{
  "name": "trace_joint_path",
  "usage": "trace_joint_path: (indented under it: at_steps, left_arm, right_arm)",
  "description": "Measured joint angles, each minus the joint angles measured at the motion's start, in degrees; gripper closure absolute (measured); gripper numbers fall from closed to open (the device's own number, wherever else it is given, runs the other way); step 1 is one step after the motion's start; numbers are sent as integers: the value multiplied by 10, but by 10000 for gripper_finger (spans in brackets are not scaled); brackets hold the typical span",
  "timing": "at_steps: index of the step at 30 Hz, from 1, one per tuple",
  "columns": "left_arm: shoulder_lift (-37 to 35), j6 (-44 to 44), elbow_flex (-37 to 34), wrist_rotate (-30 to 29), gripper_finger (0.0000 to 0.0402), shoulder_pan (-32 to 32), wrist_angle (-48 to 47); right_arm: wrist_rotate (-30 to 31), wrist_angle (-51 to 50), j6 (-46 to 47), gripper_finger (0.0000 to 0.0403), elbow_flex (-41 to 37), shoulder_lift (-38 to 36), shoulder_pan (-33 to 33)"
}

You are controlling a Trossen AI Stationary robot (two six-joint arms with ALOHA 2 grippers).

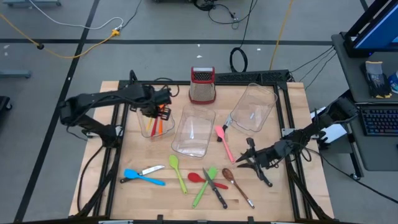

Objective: Pick & Place Kitchen Items
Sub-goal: Put the yellow spatula into the left transparent bin

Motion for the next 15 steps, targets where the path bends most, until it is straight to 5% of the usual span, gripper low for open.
trace_joint_path:
  at_steps: [15]
  left_arm:
    - [20,39,0,16,398,56,-5]
  right_arm:
    - [0,1,-5,314,-1,0,0]
